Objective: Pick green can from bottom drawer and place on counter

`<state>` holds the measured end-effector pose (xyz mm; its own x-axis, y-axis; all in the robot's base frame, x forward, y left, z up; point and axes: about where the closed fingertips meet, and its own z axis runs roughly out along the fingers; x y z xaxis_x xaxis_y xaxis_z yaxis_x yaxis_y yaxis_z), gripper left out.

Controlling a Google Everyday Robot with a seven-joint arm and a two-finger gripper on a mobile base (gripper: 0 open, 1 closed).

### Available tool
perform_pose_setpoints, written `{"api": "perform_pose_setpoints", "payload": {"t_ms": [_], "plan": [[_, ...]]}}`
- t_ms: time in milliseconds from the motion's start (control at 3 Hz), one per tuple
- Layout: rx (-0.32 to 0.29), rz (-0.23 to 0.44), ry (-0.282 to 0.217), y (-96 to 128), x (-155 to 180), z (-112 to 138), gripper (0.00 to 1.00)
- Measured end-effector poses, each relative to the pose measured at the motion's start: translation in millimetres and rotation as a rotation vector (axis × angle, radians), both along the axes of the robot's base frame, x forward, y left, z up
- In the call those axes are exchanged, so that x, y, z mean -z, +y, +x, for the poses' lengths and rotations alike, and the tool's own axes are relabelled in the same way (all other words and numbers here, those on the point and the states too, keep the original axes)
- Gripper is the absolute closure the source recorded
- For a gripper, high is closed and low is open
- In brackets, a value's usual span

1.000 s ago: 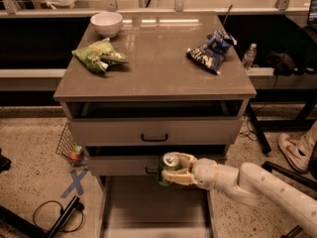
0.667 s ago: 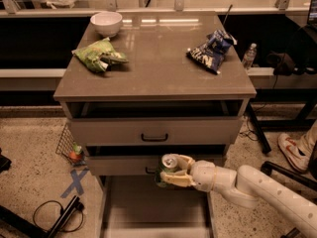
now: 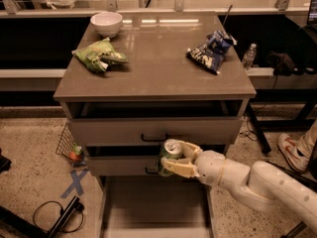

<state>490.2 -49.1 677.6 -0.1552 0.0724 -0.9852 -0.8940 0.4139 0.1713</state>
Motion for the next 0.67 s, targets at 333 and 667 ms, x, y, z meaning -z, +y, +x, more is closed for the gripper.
{"api": "perform_pose_setpoints", "payload": {"t_ms": [333, 667], "plan": [[0.083, -0.059, -0.011, -3, -72, 8, 1.00], [0.159, -0.122, -0.011, -8, -140, 34, 1.00]]}}
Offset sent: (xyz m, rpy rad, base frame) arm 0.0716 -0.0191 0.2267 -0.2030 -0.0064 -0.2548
